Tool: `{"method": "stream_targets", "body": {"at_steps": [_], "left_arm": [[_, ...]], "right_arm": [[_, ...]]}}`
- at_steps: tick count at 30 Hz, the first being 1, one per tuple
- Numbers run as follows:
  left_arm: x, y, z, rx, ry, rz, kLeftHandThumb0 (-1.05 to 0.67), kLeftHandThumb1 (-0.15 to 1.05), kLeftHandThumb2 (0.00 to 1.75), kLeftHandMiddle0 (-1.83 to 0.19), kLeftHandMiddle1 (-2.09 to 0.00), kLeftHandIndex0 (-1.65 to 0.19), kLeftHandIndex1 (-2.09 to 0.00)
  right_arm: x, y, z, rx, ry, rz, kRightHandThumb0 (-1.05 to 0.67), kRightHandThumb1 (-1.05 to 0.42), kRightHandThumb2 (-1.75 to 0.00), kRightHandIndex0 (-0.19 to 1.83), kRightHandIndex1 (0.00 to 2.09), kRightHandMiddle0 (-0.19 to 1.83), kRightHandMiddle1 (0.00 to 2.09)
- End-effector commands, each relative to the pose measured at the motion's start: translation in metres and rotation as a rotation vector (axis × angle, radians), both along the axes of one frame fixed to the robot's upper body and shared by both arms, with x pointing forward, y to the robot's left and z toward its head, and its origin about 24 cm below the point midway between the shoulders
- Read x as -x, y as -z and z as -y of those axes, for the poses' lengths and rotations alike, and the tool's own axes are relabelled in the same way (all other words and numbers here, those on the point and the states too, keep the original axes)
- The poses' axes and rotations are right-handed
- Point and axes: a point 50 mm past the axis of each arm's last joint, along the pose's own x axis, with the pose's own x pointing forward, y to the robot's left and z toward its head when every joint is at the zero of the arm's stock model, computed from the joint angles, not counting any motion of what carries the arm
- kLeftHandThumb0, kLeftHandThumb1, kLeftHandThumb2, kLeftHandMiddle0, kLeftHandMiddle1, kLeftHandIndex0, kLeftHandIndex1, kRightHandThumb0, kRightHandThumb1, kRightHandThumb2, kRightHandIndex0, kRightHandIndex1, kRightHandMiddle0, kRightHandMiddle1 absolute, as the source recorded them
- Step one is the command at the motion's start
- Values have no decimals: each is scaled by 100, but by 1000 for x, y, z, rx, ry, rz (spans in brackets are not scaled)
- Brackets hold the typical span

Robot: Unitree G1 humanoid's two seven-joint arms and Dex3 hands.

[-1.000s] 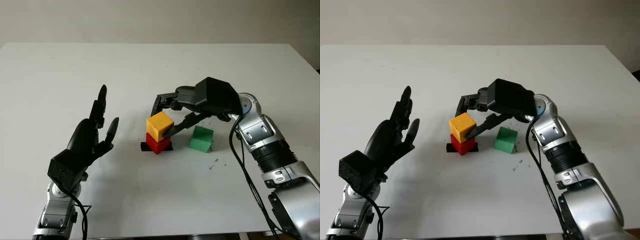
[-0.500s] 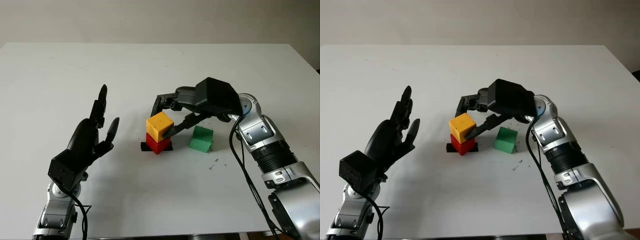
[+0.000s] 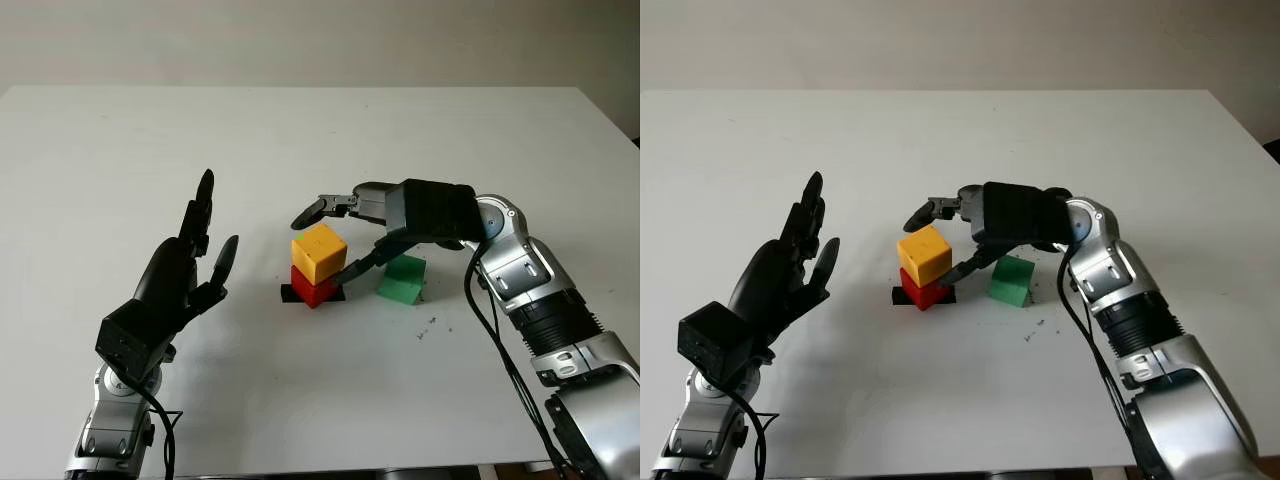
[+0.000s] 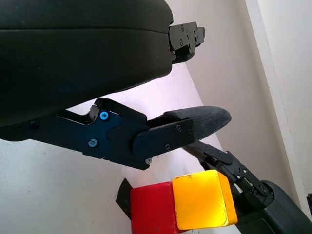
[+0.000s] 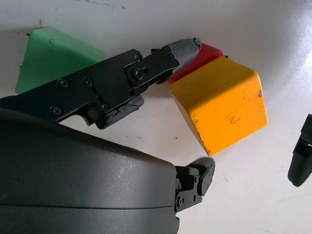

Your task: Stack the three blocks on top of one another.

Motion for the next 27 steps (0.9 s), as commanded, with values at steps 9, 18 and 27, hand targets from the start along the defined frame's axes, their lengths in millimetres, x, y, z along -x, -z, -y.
{"method": "stream_targets", "body": {"at_steps": [9, 18, 27], "left_arm": [[-1, -4, 0, -9, 7, 20, -63, 105, 66, 19, -5, 18, -5], [-2, -5, -1, 3, 0, 15, -65, 105, 65, 19, -5, 18, -5], [-4, -6, -2, 3, 5, 18, -64, 105, 66, 18, -5, 18, -6]], "right_arm": [[2, -13, 15, 1, 2, 59, -77, -82, -5, -19, 0, -15, 9], [1, -58, 60, -35, 150, 195, -72, -85, -6, -19, 0, 8, 18], [22, -75, 96, 13, 194, 261, -58, -82, -5, -17, 3, 25, 23]]}}
